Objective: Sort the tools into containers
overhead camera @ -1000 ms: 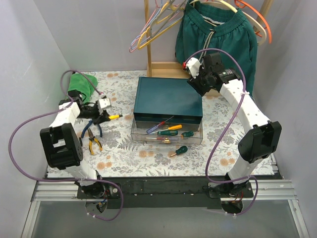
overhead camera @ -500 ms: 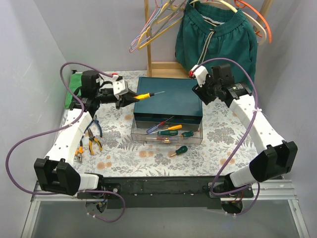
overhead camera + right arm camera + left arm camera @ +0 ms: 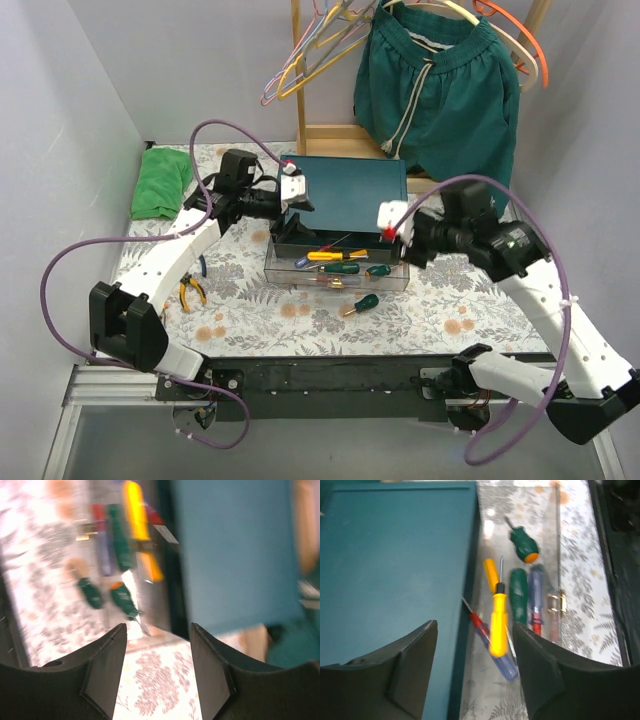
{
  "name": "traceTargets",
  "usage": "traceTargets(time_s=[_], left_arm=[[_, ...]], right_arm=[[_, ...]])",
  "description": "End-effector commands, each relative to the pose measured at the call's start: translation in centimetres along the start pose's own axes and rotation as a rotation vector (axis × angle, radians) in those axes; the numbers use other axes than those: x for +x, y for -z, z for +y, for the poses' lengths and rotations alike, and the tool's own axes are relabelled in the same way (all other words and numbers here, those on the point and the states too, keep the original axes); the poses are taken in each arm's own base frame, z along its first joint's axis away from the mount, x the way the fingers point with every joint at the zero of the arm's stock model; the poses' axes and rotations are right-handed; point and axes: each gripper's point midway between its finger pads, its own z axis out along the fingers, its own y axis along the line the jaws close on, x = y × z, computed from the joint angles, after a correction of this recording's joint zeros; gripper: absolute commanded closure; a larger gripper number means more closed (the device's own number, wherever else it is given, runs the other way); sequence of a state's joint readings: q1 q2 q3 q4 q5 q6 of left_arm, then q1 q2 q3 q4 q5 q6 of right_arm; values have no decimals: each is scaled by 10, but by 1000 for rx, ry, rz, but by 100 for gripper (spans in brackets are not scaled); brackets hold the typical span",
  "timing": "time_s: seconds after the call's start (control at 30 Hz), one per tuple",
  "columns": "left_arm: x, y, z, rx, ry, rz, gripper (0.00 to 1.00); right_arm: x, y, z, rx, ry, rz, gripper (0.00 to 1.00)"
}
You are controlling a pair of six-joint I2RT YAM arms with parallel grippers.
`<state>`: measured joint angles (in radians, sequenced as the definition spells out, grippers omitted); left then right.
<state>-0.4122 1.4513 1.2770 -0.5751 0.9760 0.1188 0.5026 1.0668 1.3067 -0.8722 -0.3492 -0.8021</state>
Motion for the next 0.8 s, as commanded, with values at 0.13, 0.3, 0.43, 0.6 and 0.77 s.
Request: traceTargets(time_s=[0.13,0.3,0.43,0.6,0.77], left_arm=[[-138,70,89,-548,-78,-232,28],[-172,134,101,-878,-36,-342,21],[-196,193,85,-1057,-73,-411,18],[-213,235,63,-1163,-146,-460,15],[-208,252,35,-1185,-148,-497,14]], right_arm=[[31,-33,111,-419,476,101,38],[27,-40,158,-619,631,140,38],[31,-62,190,-698,702,222,37],[35,-91,189,-636,767,317,37],[65,-122,186,-631,730,597,41]])
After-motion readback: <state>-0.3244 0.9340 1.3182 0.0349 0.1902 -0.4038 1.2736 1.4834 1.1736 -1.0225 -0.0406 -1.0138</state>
